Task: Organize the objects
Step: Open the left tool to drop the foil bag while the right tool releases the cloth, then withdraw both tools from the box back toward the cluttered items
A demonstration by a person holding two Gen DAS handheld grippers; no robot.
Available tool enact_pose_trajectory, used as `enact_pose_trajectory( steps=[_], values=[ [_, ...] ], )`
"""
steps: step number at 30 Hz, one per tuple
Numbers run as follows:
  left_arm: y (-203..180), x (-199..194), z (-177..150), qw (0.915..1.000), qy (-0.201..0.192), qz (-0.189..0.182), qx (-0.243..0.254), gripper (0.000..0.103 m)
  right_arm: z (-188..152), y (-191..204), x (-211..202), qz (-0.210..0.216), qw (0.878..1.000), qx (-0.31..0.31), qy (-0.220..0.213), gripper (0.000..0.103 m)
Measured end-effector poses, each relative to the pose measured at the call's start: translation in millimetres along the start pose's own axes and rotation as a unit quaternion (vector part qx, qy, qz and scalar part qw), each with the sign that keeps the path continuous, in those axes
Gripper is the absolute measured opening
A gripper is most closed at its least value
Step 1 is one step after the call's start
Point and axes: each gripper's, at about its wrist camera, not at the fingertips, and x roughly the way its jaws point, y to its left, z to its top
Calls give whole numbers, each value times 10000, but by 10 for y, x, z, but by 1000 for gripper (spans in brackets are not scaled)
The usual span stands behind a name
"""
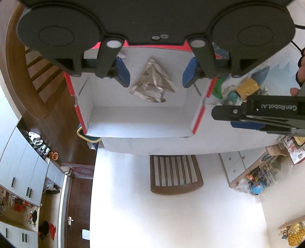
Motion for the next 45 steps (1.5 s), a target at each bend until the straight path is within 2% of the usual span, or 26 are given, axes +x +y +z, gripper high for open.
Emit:
enact_pose_trajectory(
  steps=[3,7,11,18,21,26,30,32,36,42,45],
  values=[
    [113,-139,-55,9999,-100,47,-22,53,-8,136,-56,27,10000,41,-87,62],
    [309,-336,-172,9997,-202,110,-99,59,-37,330,-132,-17,9997,36,-222,63],
    [476,-502,-280,9992,-294,230,-162,65,-81,554,-156,48,9996,-50,-281,71],
    [794,-689,-442,9984,-345,356,-255,69,-152,910,-156,243,9989,-66,-397,84],
    [921,-755,-503,9981,-361,414,-269,82,-161,1054,-153,321,9985,-77,-441,89],
    [1153,-860,-614,9971,-434,530,-332,82,-168,1257,-139,398,9978,-93,-514,96],
    [1323,-917,-682,9968,-451,516,-420,84,-181,1402,-108,402,9975,-147,-559,98],
    [1386,-949,-718,9966,-486,525,-404,94,-184,1463,-97,406,9974,-161,-571,99],
    [1511,-1010,-788,9964,-602,471,-373,103,-183,1591,-47,392,9976,-160,-544,99],
    [1782,-1045,-876,9950,-676,438,-585,103,-193,1702,43,367,9980,-154,-501,99],
    [1917,-1029,-896,9945,-635,576,-605,103,-185,1779,109,333,9981,-195,-477,99]
  ],
)
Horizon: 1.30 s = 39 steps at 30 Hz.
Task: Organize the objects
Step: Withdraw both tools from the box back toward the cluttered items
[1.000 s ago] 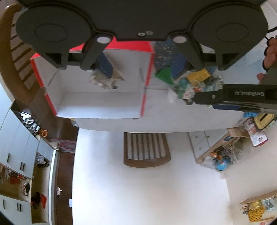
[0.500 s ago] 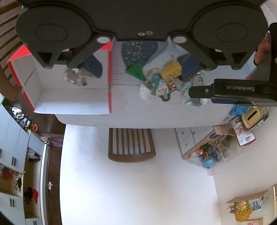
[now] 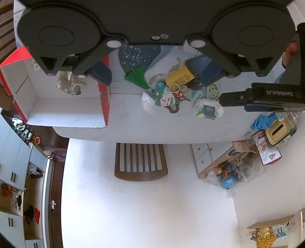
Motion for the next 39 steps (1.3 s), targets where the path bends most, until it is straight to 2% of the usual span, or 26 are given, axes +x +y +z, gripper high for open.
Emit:
enact_pose_trajectory(
  steps=[4,14,22,29,39],
  values=[
    [168,60,-13,9998,29,209,55,103,8,79,111,12,10000,-13,44,99],
    [635,289,-7,9990,21,418,-145,103,51,238,487,3,9998,-39,175,99],
    [908,641,-93,9960,95,879,-122,103,48,311,875,51,9992,-94,376,98],
    [1071,982,-170,9909,161,1339,27,103,-19,413,1269,6,9979,-301,574,97],
    [1165,1353,-246,9876,470,1496,18,103,-100,529,1755,-255,9957,-291,846,95]
  ],
)
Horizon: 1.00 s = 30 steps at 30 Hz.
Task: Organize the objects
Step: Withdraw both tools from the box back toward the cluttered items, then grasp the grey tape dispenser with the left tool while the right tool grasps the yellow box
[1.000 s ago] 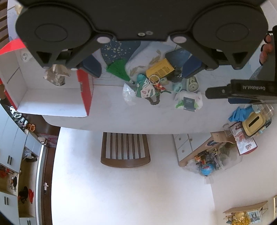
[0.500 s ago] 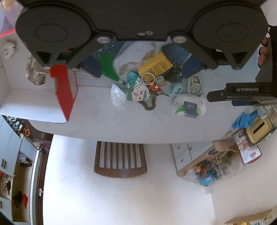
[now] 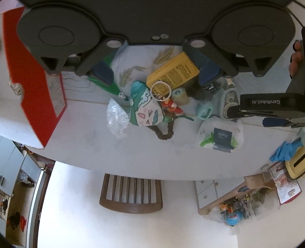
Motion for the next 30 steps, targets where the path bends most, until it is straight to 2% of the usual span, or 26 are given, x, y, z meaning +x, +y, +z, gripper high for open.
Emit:
enact_pose_trajectory(
  steps=[6,17,30],
  values=[
    [7,150,-15,9997,135,198,-109,103,16,35,207,-192,9997,75,106,95],
    [-50,298,-66,9988,324,301,-215,103,-4,73,367,-438,9982,257,313,93],
    [3,330,-155,9986,382,308,-196,102,-102,-92,300,-378,9978,308,454,87]
  ],
)
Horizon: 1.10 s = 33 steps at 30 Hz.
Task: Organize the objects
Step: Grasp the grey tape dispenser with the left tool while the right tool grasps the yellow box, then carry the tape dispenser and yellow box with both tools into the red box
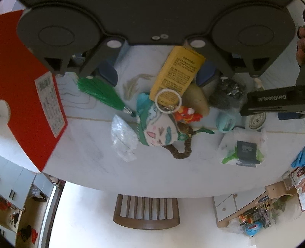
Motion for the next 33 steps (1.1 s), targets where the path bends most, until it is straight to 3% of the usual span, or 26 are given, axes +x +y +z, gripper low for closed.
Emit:
enact_pose_trajectory(
  steps=[4,5,10,17,33],
  values=[
    [23,-36,-3,9999,-85,-67,44,93,-28,-83,-7,173,9998,58,93,76],
    [20,-46,-1,9999,-110,-93,62,86,-36,-94,5,200,9997,41,150,67],
    [-8,-93,15,9996,-172,-171,168,60,-50,-110,47,322,9992,85,234,53],
    [17,-126,4,9996,-129,-231,86,58,-67,-81,9,459,9987,-69,231,30],
    [-23,-557,-223,9991,56,-377,157,58,-240,-369,-517,687,9975,6,160,29]
  ],
)
